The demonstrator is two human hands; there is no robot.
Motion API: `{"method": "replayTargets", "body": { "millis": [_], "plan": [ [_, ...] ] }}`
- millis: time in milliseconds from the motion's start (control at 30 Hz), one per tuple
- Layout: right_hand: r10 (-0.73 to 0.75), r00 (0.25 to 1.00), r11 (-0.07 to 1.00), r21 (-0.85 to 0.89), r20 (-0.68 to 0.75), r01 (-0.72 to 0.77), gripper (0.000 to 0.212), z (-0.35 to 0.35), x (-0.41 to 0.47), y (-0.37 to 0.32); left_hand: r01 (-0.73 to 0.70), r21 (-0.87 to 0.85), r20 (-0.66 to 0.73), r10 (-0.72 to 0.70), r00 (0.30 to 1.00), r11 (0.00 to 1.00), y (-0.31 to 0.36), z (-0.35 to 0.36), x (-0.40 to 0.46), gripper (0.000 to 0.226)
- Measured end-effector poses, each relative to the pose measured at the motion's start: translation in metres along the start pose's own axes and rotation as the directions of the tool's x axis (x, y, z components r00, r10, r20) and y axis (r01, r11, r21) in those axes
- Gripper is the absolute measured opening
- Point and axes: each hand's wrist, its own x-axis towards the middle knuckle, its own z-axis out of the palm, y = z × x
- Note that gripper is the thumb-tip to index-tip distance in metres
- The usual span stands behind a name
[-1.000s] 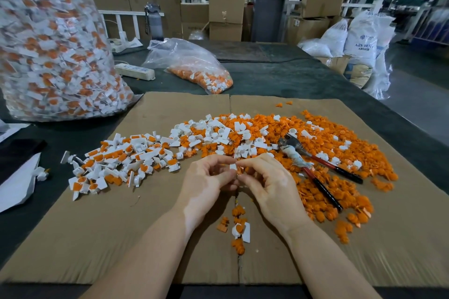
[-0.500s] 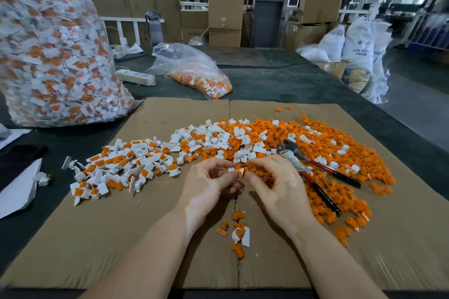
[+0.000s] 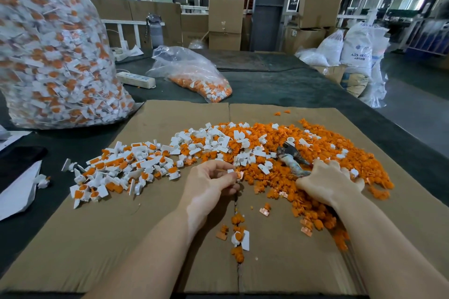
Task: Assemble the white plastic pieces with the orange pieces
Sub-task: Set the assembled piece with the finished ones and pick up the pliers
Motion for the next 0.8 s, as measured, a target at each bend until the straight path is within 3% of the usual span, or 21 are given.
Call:
{"method": "replayTargets", "body": {
  "millis": [100, 300, 500, 800],
  "plan": [
    [-0.053, 0.993, 0.998, 0.013, -0.108, 0.055, 0.041, 0.0, -0.001, 0.0, 0.019, -0.021, 0.0, -0.019, 1.0, 1.0, 0.001, -0.001, 0.0, 0.012],
    [-0.201, 0.951, 0.978, 0.014, -0.236, 0.21, 0.034, -0.011, -0.018, -0.005, 0.089, -0.184, -0.002, -0.091, 0.996, 0.979, 0.007, -0.001, 0.002, 0.015],
    [-0.485, 0.874, 0.819, 0.355, 0.009, 0.451, 0.029, -0.023, -0.053, -0.029, 0.111, -0.236, -0.021, -0.119, 0.993, 0.965, 0.014, 0.002, 0.013, 0.015],
    [-0.545, 0.82, 0.765, 0.502, 0.173, 0.403, 0.028, -0.022, -0.067, -0.04, 0.123, -0.276, -0.125, -0.163, 0.979, 0.953, 0.018, 0.001, 0.023, 0.009]
  ]
}}
